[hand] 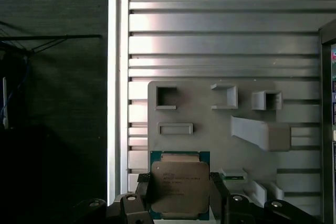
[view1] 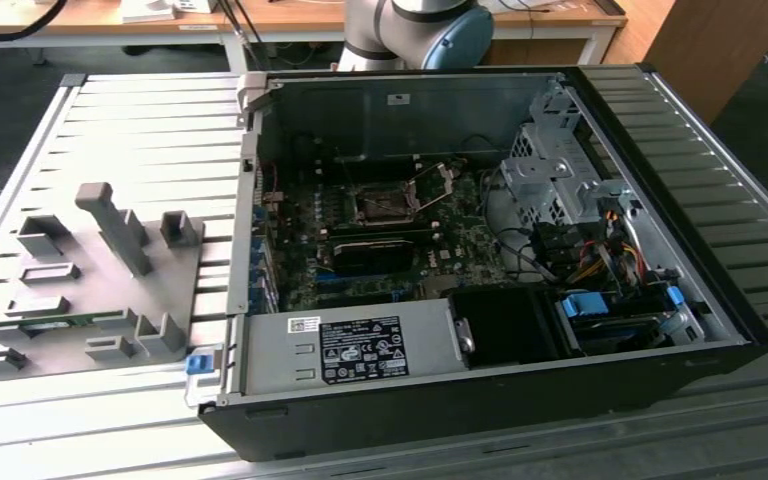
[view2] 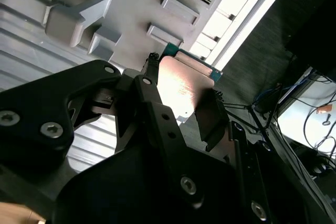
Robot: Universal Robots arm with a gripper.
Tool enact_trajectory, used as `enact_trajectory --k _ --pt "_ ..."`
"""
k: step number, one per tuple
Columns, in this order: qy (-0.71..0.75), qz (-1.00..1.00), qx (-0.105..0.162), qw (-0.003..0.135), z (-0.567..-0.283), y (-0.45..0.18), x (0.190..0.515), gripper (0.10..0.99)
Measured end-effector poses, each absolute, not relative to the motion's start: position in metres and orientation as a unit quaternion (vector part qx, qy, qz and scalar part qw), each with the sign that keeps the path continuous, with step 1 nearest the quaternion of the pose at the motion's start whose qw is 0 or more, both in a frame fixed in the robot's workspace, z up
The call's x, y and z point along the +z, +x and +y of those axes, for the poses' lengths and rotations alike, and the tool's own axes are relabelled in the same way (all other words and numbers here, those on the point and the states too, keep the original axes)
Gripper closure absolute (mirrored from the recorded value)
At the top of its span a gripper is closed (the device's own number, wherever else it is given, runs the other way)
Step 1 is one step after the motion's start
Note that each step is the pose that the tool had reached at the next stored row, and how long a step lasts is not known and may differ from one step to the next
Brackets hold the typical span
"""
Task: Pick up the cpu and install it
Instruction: 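Pick up the cpu and move it towards the insertion slot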
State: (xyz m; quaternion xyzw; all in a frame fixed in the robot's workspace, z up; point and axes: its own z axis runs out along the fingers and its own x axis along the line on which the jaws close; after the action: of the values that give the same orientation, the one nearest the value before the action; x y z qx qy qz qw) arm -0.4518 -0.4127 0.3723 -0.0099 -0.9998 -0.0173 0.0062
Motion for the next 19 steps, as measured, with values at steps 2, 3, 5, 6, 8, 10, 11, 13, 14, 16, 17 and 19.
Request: enact_trajectory --k 2,3,5,6,8,10,11,13,14,16,17,19 --pt "-0.01 -1.0 -0.017 0.006 -0.413 -0.452 0.375 0.553" --pt "-0.01 -1.0 -0.017 0.006 -0.413 -0.452 0.376 0.553" --pt "-0.01 -1.0 -0.017 0.006 -0.413 -0.452 0.379 0.553" --pt "-0.01 -1.0 -0.017 0.006 -0.413 -0.452 0.38 0.553" --pt "-0.01 -1.0 -0.017 0.006 -0.413 -0.452 0.383 0.553" --pt "-0.01 -1.0 -0.017 0.006 -0.413 -0.452 0.386 0.553" --pt "-0.01 -1.0 -0.017 0.006 -0.413 -0.452 0.387 0.553" --pt "-0.01 -1.0 -0.017 0.006 -0.413 -0.452 0.39 0.553" --pt "-0.01 -1.0 -0.017 0.006 -0.413 -0.452 0.391 0.553" --pt "-0.01 -1.0 -0.017 0.006 -0.413 -0.452 0.393 0.553" --pt "-0.01 -1.0 -0.017 0.006 -0.413 -0.452 0.394 0.553" --pt "-0.01 -1.0 -0.017 0.006 -0.413 -0.452 0.397 0.553"
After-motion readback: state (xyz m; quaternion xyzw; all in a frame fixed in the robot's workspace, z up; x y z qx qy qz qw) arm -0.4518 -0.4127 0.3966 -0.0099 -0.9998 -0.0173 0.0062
